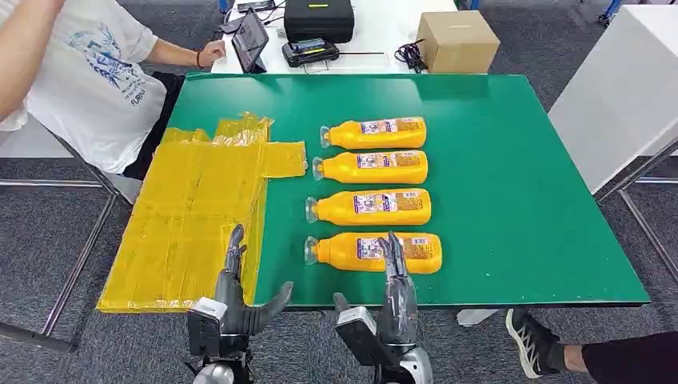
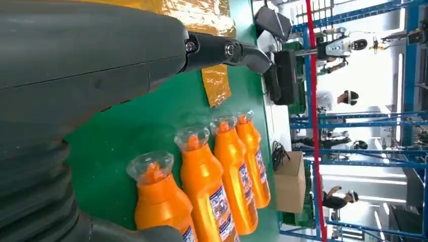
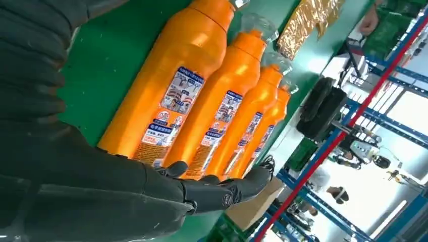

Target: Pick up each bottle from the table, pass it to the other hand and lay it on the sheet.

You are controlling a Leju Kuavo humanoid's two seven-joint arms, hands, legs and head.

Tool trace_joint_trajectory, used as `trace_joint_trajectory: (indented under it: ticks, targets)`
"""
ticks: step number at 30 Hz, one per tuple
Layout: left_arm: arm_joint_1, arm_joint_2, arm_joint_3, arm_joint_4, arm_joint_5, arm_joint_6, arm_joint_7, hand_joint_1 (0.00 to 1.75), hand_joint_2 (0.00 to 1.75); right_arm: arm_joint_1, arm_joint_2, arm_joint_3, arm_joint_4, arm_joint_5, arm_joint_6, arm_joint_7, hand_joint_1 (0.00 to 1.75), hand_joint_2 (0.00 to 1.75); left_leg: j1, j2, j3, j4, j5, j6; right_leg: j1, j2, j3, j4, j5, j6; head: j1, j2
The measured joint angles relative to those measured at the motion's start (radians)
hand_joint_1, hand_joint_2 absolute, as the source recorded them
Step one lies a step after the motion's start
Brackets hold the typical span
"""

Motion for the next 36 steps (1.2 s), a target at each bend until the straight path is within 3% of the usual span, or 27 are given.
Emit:
trace_joint_trajectory:
  ticks: [7, 14, 19, 36]
  targets:
    - [-0.001, -0.001, 0.001, 0.002, 0.0, -0.001, 0.0, 0.0, 1.75, -0.002, -0.001, -0.003, 0.0, 0.039, -0.002, 0.015, 0.0, 1.75, 0.0, 0.0, 0.0, 0.0, 0.0, 0.0, 0.0, 0.0, 0.0, 0.0, 0.0, 0.0, 0.0, 0.0]
    - [-0.005, -0.001, 0.019, 0.003, -0.005, -0.001, 0.0, 0.0, 1.75, -0.036, -0.011, -0.015, -0.024, 0.228, 0.046, 0.133, 0.0, 1.75, 0.0, 0.0, 0.0, 0.0, 0.0, 0.0, 0.0, 0.0, 0.0, 0.0, 0.0, 0.0, 0.0, 0.0]
    - [-0.008, -0.001, 0.031, 0.016, -0.017, -0.013, 0.003, 0.0, 1.75, -0.066, -0.019, -0.022, -0.025, 0.324, 0.149, 0.25, 0.0, 1.75, 0.0, 0.0, 0.0, 0.0, 0.0, 0.0, 0.0, 0.0, 0.0, 0.0, 0.0, 0.0, 0.0, 0.0]
    - [-0.009, -0.01, 0.077, 0.045, -0.039, -0.032, 0.02, 0.0, 1.75, -0.084, -0.043, -0.025, 0.008, 0.415, 0.263, 0.417, 0.0, 1.75, 0.0, 0.0, 0.0, 0.0, 0.0, 0.0, 0.0, 0.0, 0.0, 0.0, 0.0, 0.0, 0.0, 0.0]
